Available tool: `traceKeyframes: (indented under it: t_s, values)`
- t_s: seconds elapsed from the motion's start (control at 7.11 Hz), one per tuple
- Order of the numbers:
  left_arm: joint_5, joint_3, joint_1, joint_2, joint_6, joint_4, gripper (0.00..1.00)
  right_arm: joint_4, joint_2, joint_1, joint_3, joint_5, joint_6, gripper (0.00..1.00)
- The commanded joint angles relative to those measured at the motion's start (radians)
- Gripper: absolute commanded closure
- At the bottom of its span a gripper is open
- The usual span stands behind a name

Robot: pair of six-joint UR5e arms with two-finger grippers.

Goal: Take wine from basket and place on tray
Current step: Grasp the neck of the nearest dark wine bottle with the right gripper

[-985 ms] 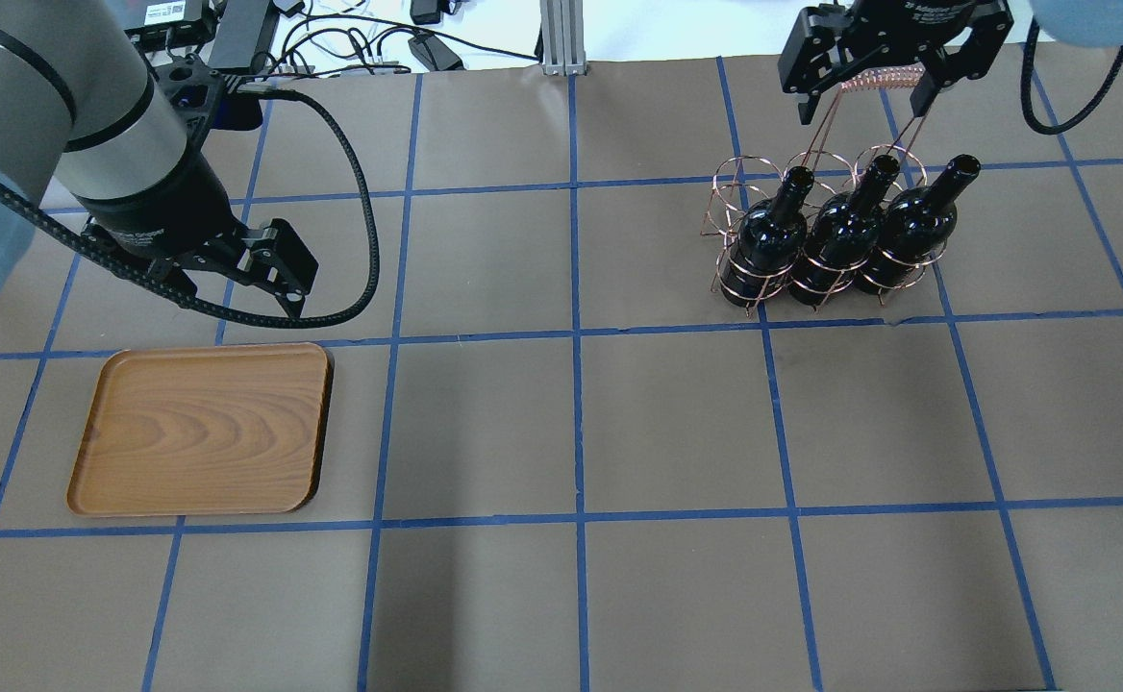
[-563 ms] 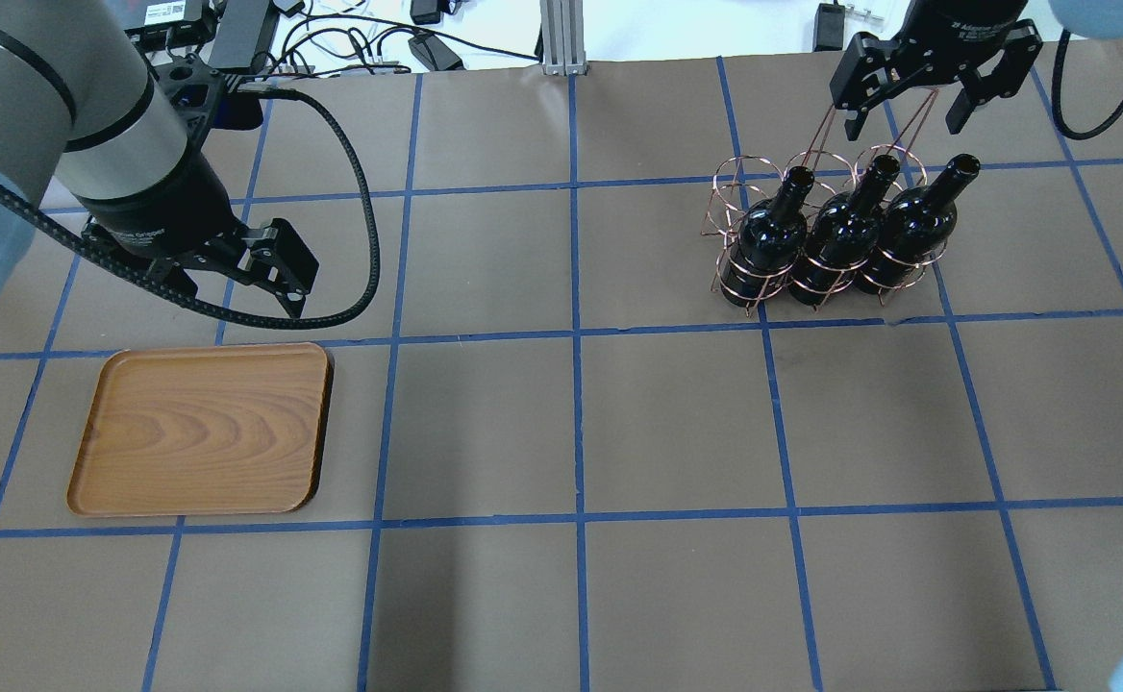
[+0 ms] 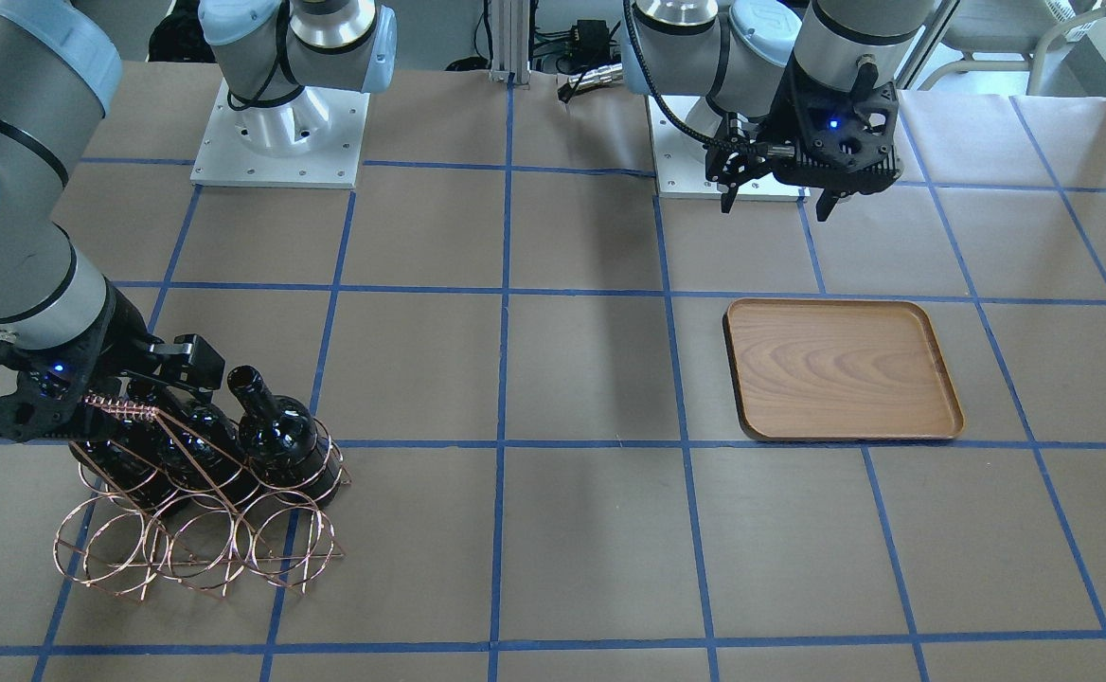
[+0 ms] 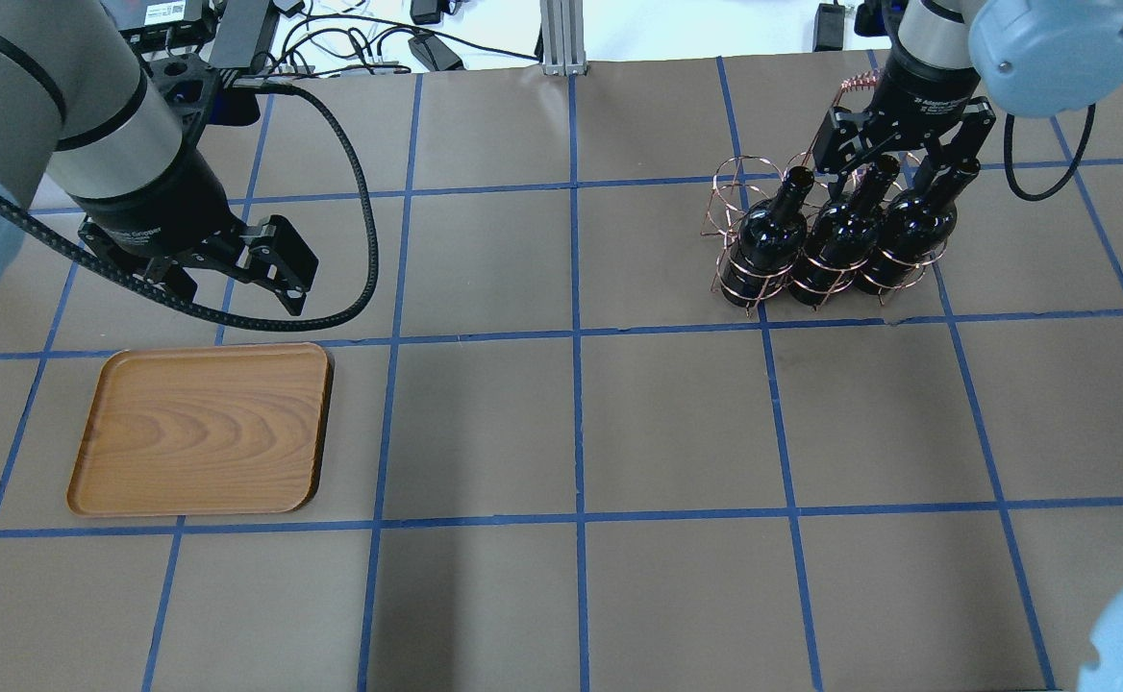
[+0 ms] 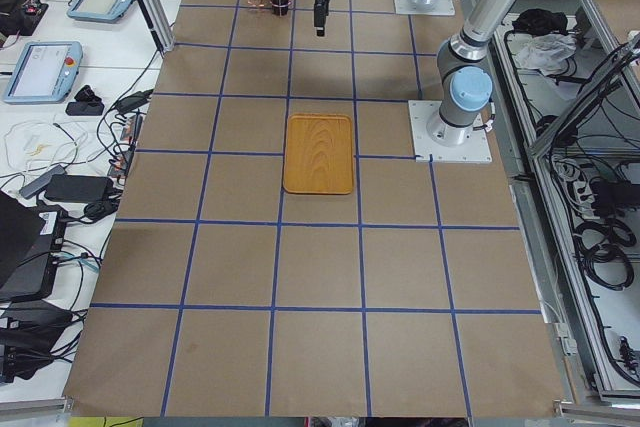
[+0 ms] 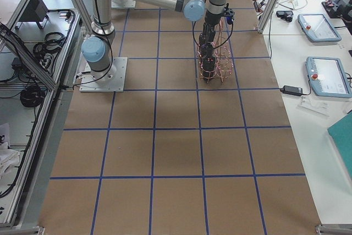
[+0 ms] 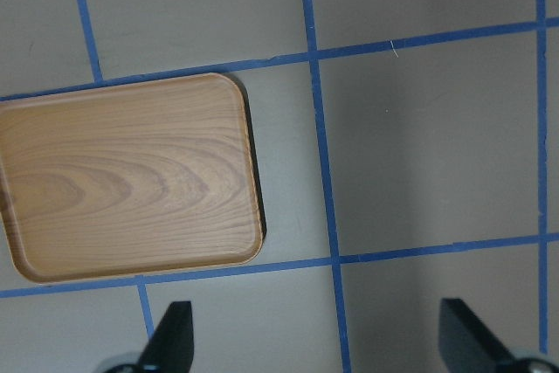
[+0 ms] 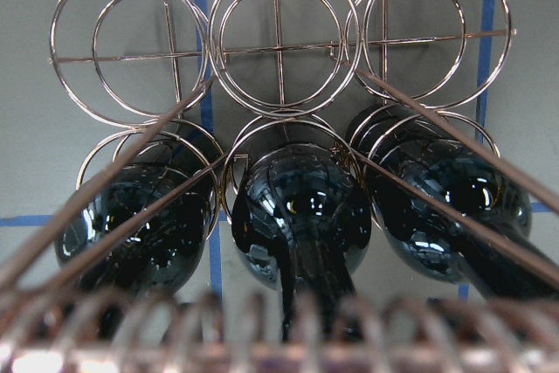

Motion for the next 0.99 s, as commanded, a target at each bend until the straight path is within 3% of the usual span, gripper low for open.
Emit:
traceKeyframes:
  t_s: [0.0, 0.14, 0.28, 0.56, 0.84]
  values:
    - [0.010, -0.001, 0.000, 0.000, 0.002, -0.002, 0.00, -0.012, 0.001, 0.001, 0.003, 0.003, -0.009, 0.71]
    - [0.007, -0.003, 0.000, 0.000, 0.002, 0.000, 0.00, -0.020, -0.001, 0.001, 0.002, 0.004, -0.012, 0.89]
    - [0.006, -0.003, -0.001, 0.000, 0.002, 0.001, 0.00, -0.023, -0.001, 0.001, -0.006, 0.007, -0.011, 1.00]
    - [0.005, -0.003, -0.001, -0.001, 0.004, 0.000, 0.00, 0.035, -0.024, 0.008, -0.082, 0.006, -0.006, 1.00]
    - [0.006, -0.003, -0.001, -0.001, 0.004, 0.000, 0.00, 0.340, -0.073, 0.014, -0.274, 0.006, 0.006, 1.00]
